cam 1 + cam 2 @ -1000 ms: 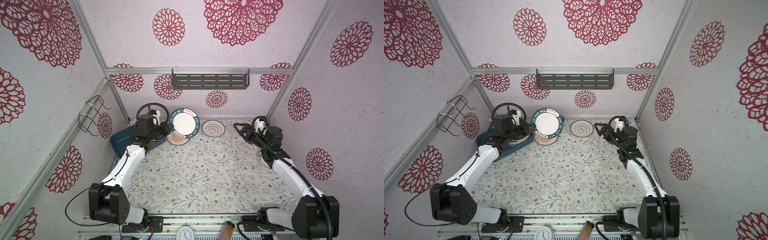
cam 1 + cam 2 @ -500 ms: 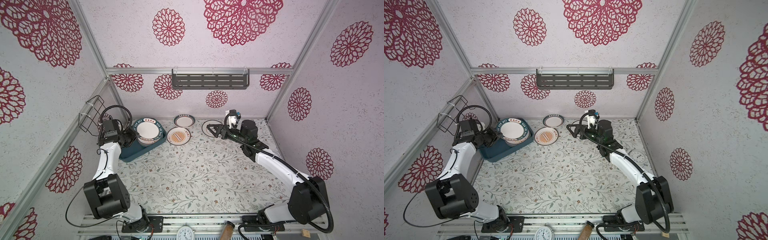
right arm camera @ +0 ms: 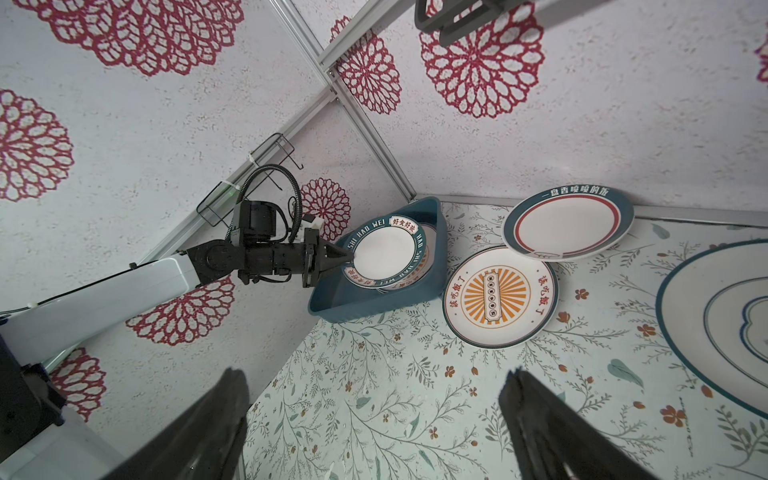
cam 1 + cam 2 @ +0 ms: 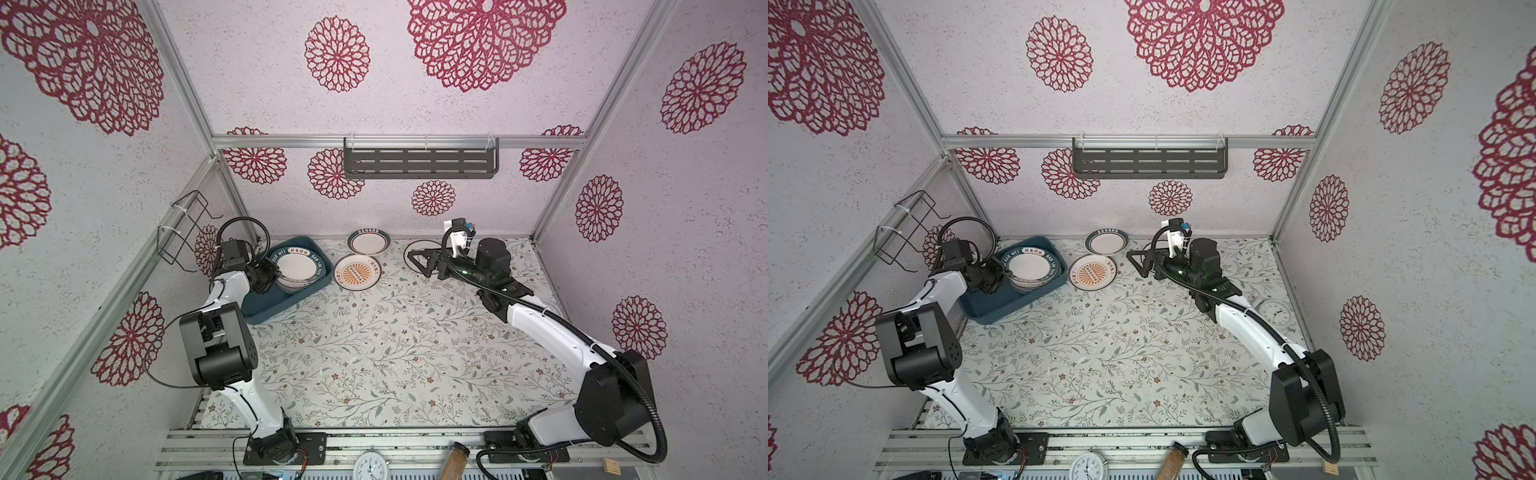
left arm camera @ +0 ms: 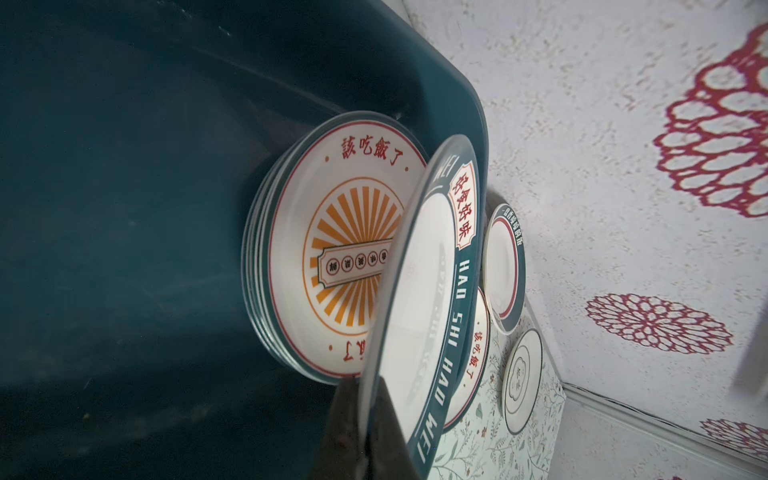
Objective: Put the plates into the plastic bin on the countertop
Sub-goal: 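Lower the green-rimmed plate against the stacked plates and open the left gripper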
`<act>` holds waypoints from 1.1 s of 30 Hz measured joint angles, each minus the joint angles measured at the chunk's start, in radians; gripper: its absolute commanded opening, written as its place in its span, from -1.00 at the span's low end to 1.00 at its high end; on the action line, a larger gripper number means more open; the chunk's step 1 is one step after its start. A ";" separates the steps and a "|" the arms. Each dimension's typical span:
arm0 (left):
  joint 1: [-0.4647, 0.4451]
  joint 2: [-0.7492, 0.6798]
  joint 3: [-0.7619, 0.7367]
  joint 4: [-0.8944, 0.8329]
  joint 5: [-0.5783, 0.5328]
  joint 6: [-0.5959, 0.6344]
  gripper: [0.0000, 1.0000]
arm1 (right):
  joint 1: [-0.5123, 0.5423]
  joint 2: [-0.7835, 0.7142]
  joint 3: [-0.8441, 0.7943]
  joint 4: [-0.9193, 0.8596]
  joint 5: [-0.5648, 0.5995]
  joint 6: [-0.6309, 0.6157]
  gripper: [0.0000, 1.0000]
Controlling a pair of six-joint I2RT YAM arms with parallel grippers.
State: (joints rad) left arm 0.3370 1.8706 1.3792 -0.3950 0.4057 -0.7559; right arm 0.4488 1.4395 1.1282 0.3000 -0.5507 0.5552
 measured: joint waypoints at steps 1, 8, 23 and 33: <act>0.001 0.014 0.003 0.007 0.000 -0.002 -1.00 | 0.000 0.000 0.000 -0.005 0.001 -0.005 0.98; 0.002 0.102 0.023 0.042 0.007 -0.023 -1.00 | 0.000 0.000 0.000 -0.025 0.006 -0.014 0.98; 0.005 0.138 0.069 0.021 -0.019 -0.007 -0.04 | 0.000 0.000 0.002 -0.036 0.024 -0.015 0.97; -0.008 0.138 0.121 -0.060 -0.083 0.037 0.40 | 0.000 0.000 0.002 -0.037 0.035 -0.016 0.98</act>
State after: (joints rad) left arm 0.3286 2.0090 1.5005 -0.4545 0.3225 -0.7193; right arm 0.4488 1.4395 1.1297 0.2630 -0.5156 0.5396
